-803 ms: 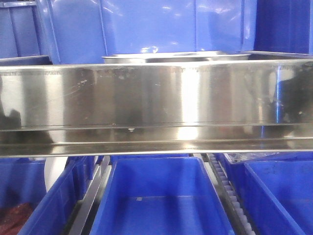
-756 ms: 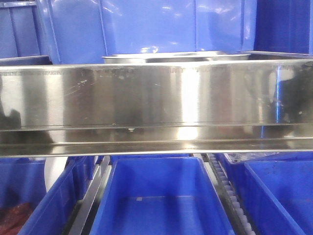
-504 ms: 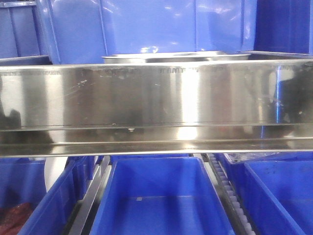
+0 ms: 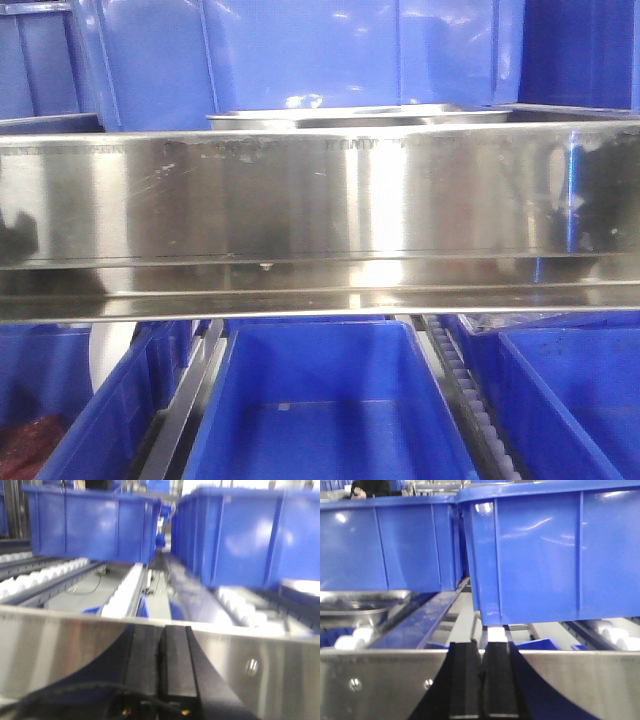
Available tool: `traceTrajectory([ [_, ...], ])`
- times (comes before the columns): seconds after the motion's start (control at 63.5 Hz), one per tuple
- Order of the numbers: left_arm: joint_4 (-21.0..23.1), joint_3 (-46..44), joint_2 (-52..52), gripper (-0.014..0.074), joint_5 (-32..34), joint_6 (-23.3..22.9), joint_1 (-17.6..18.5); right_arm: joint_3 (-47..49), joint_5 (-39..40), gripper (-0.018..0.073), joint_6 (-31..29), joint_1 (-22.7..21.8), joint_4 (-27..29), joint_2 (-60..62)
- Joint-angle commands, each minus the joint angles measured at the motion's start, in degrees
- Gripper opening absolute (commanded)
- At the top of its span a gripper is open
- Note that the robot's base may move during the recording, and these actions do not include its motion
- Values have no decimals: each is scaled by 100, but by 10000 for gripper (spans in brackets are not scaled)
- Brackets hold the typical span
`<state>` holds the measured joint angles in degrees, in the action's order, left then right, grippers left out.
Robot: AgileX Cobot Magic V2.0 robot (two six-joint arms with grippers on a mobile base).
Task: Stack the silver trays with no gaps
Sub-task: 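Reach both grippers down to the rims of the silver tray on the shelf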
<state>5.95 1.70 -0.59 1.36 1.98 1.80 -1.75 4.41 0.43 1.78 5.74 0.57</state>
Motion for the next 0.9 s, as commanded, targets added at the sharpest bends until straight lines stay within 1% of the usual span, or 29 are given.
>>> traceTrajectory([
  [0.0, 139, -353, -171, -48, 578, -3, 10, 251, 504, 54, 179, -5, 170, 112],
  [0.095, 37, -1134, -43, -47, -166, -3, 10, 827, 39, 58, 174, -5, 162, 93],
  [0.158, -226, -1910, 157, -41, -824, -3, 10, 1364, -441, 63, 169, -5, 124, 15],
  [0.189, -285, -2226, 274, -32, -1164, -3, 10, 1678, -698, 78, 169, -5, 105, -48],
  [0.221, -314, -2613, 444, -14, -1454, -3, 10, 1985, -932, 111, 169, -5, 107, -154],
  [0.268, -314, -3052, 706, 26, -1751, -3, 10, 2350, -1197, 185, 169, -5, 107, -346],
  [0.331, -314, -3701, 1075, 105, -2125, -3, 10, 2849, -1507, 317, 169, -5, 107, -674],
  [0.347, -314, -3873, 1203, 150, -2244, 7, 10, 3048, -1601, 378, 169, -5, 107, -795],
  [0.394, -314, -4219, 1512, 225, -2392, 7, 10, 3320, -1713, 465, 169, -5, 107, -1096],
  [0.441, -314, -4522, 1877, 328, -2545, 7, 10, 3624, -1819, 563, 162, -5, 107, -1449],
  [0.488, -314, -4720, 2207, 400, -2705, 37, 10, 3823, -1907, 625, 99, -5, 102, -1774],
  [0.52, -314, -4797, 2397, 426, -2754, 175, 26, 3927, -1945, 629, 53, -5, 95, -1959],
  [0.567, -304, -4875, 2640, 446, -2740, 562, 203, 4053, -1979, 613, 0, -5, 95, -2289],
  [0.646, -254, -4990, 3004, 442, -2705, 962, 700, 4284, -2108, 610, 0, 1, 124, -2811],
  [0.756, -252, -5346, 3588, 442, -2962, 1055, 1444, 4837, -2436, 610, -43, 171, 152, -3416],
  [0.803, -252, -5582, 3885, 442, -3113, 1055, 1784, 5114, -2561, 610, -98, 342, 157, -3665],
  [0.882, -252, -6083, 4452, 442, -3382, 1055, 2365, 5624, -2782, 610, -157, 777, 159, -4124],
])
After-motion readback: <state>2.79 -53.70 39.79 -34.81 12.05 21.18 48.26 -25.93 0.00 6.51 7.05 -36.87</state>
